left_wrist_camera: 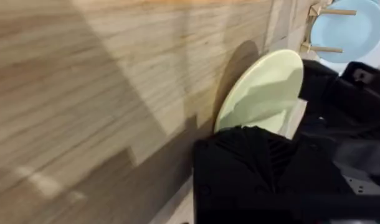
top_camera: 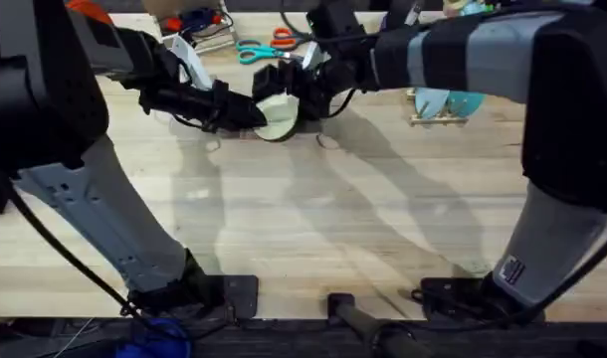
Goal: Pick up the plates from the table one by one and place each into a slot on the dish rack.
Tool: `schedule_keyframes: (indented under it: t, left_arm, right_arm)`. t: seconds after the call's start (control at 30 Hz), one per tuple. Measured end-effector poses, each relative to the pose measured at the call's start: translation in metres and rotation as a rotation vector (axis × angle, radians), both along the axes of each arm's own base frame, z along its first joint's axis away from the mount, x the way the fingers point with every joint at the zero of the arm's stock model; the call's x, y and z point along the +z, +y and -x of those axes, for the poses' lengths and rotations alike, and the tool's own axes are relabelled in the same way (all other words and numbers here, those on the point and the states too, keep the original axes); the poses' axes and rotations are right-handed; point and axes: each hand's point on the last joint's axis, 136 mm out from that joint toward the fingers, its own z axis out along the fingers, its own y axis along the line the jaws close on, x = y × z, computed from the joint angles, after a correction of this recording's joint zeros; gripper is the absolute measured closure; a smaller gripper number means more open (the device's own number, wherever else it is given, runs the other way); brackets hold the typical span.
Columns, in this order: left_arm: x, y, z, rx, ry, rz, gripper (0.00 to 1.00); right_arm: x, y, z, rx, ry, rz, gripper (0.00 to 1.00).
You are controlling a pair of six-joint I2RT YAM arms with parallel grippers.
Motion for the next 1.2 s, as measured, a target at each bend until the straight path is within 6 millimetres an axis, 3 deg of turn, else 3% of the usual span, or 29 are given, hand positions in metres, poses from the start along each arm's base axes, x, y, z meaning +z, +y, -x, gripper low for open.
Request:
schedule_keyframes:
  t: [0.1,0.2,0.3,0.4,0.83,1.07,1.2]
  left_arm:
    - [0.000,0.000,0.000,0.000,0.000,0.000,0.960]
    - [0.000,0.001,0.000,0.002,0.001,0.001,0.960]
    - [0.000,0.001,0.000,0.005,0.000,0.002,0.960]
    - [0.003,0.004,-0.002,0.016,-0.002,0.016,0.961]
    - [0.004,0.006,-0.003,0.018,-0.003,0.010,0.961]
    - [0.005,0.007,0.009,-0.019,0.042,-0.031,0.961]
    - [0.011,0.012,0.020,-0.064,0.048,-0.147,0.960]
  right_arm:
    - [-0.007,0.002,0.002,0.000,0.013,0.006,0.373]
    - [-0.013,-0.003,0.002,-0.014,0.026,0.029,0.670]
    - [-0.013,-0.005,0.000,-0.019,0.022,0.034,0.756]
    - [-0.008,-0.004,-0.002,-0.011,0.020,0.007,0.946]
    - [-0.003,0.000,0.003,0.021,0.042,-0.028,0.964]
    - [-0.005,0.000,0.014,0.080,0.063,-0.034,0.967]
    - [-0.007,0.001,0.029,0.144,0.089,-0.033,0.969]
